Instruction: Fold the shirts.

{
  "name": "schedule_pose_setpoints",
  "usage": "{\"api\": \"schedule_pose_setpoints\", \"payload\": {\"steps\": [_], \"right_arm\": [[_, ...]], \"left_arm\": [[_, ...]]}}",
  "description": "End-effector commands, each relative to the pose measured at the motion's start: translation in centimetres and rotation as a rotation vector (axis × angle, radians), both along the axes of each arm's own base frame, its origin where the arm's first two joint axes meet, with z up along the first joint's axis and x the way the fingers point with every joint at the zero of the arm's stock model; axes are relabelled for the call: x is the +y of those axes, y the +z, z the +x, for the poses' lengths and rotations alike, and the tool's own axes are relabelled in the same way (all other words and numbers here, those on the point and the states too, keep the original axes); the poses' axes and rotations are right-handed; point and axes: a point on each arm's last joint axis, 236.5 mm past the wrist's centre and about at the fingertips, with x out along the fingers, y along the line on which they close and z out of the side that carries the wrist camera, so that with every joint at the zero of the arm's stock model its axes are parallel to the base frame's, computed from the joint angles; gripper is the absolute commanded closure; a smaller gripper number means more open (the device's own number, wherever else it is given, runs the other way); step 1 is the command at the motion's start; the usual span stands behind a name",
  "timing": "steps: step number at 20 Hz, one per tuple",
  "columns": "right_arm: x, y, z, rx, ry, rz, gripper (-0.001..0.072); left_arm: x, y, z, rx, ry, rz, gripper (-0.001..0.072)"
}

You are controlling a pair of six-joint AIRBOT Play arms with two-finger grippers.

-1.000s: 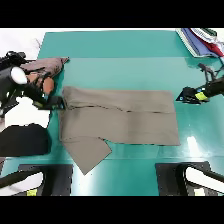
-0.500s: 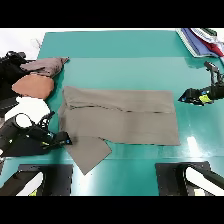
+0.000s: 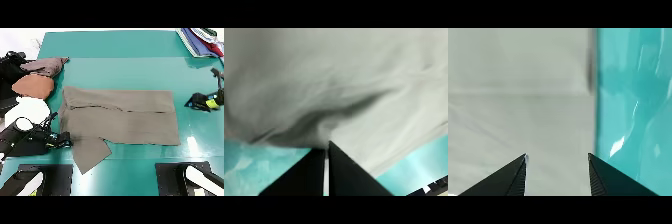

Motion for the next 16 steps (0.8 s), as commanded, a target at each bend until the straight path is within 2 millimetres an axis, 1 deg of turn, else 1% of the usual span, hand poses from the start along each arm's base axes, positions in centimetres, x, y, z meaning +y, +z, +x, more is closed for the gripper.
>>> {"api": "schedule_pose_setpoints", "payload": {"steps": [1,2,4,5,7,9,10,11,12,13,14,15,16], "right_arm": [[-1.5,-4.1,-6.4,0.218,-0.098,0.070,0.0121],[-1.2,-5.5,-8.2,0.272,-0.136,0.111,0.0108],[-0.2,-8.0,-11.3,0.364,-0.192,0.181,0.0145],[0.6,-8.9,-12.3,0.393,-0.199,0.202,0.0161],[2.3,-10.3,-13.4,0.423,-0.207,0.246,0.0161],[3.4,-11.5,-13.8,0.432,-0.197,0.242,0.0176],[3.9,-12.0,-13.7,0.424,-0.180,0.234,0.0327],[4.5,-12.2,-13.1,0.404,-0.163,0.231,0.0357],[4.9,-12.3,-12.4,0.379,-0.150,0.226,0.0454],[5.0,-12.3,-11.8,0.359,-0.130,0.210,0.0576],[5.2,-11.9,-11.2,0.346,-0.100,0.197,0.0655],[5.3,-11.4,-11.0,0.346,-0.065,0.186,0.0693],[5.3,-10.6,-11.1,0.356,-0.021,0.167,0.0694]], "left_arm": [[-0.4,1.3,1.0,-0.045,-0.027,-0.023,0.0681],[-0.5,1.5,1.0,-0.048,-0.036,-0.025,0.0681],[-0.5,1.6,1.0,-0.050,-0.039,-0.026,0.0681],[-0.5,1.6,1.0,-0.051,-0.040,-0.025,0.0681],[-0.5,1.6,1.0,-0.048,-0.043,-0.026,0.0681],[-0.5,1.6,0.9,-0.047,-0.045,-0.025,0.0681],[-0.4,1.5,0.9,-0.049,-0.045,-0.021,0.0681],[-0.4,1.5,0.9,-0.049,-0.046,-0.019,0.0681],[-0.4,1.5,0.9,-0.049,-0.048,-0.020,0.0681],[-0.3,1.5,0.8,-0.053,-0.060,-0.019,0.0681],[-0.1,1.7,0.6,-0.054,-0.076,-0.010,0.0682],[0.2,2.2,0.4,-0.069,-0.093,0.009,0.0683],[0.8,3.0,0.2,-0.088,-0.100,0.038,0.0683]]}}
